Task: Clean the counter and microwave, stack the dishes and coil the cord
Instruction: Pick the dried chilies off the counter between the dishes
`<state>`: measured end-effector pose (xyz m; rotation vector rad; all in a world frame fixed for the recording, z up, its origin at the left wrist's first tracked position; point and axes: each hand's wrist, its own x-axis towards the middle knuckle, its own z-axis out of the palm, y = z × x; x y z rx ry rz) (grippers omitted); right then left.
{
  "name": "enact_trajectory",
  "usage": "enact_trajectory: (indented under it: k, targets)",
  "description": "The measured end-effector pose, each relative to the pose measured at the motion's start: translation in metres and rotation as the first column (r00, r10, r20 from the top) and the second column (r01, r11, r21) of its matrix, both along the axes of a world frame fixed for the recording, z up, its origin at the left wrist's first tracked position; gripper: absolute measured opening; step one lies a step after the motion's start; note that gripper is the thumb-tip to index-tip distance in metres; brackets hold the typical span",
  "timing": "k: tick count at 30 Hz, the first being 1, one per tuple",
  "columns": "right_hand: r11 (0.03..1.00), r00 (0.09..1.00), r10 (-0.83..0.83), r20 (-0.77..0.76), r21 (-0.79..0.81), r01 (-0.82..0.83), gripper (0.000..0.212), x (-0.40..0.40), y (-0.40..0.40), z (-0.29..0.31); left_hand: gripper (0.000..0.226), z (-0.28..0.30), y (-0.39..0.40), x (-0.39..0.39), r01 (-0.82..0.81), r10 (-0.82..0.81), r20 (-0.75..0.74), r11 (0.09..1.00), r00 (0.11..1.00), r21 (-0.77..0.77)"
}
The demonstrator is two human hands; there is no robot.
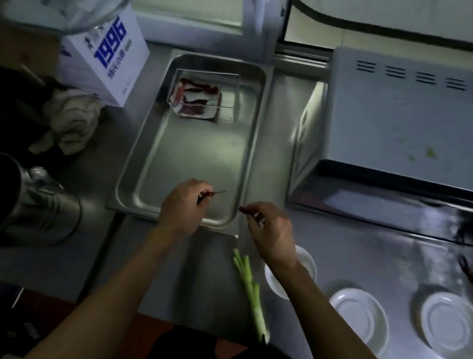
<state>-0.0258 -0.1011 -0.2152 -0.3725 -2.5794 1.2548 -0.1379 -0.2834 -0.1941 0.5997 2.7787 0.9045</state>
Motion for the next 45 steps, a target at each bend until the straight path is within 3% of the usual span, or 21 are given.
enact_trajectory:
  k: [9, 13, 23, 31, 45]
  targets:
    - [0.997, 0.997, -0.051, -0.064, 0.058, 0.055, 0.016, -0.117, -0.041, 0.021, 0.011, 0.009, -0.027, -0.143, -0.011, 0.012, -0.066, 1.0, 0.998, 0.024]
    - [0.995, 0.997, -0.056, -0.047, 0.076, 0.06, 0.015, -0.154, -0.033, 0.024, 0.013, 0.017, -0.01, -0.191, -0.009, 0.006, -0.076, 0.999, 0.997, -0.048]
    - [0.996, 0.996, -0.085, 0.03, 0.018, 0.084, 0.018, -0.248, 0.005, 0.017, 0.018, 0.004, 0.026, -0.286, 0.161, -0.189, -0.128, 0.967, 0.974, -0.199]
    - [0.998, 0.996, -0.068, 0.063, -0.013, 0.069, 0.017, -0.334, 0.024, 0.007, 0.021, -0.034, 0.043, -0.323, 0.271, -0.35, -0.169, 0.891, 0.921, -0.366]
    - [0.988, 0.978, 0.117, 0.17, 0.081, -0.133, 0.02, -0.414, 0.002, -0.043, 0.014, -0.041, 0.008, -0.316, 0.135, -0.18, -0.213, 0.968, 0.96, -0.21]
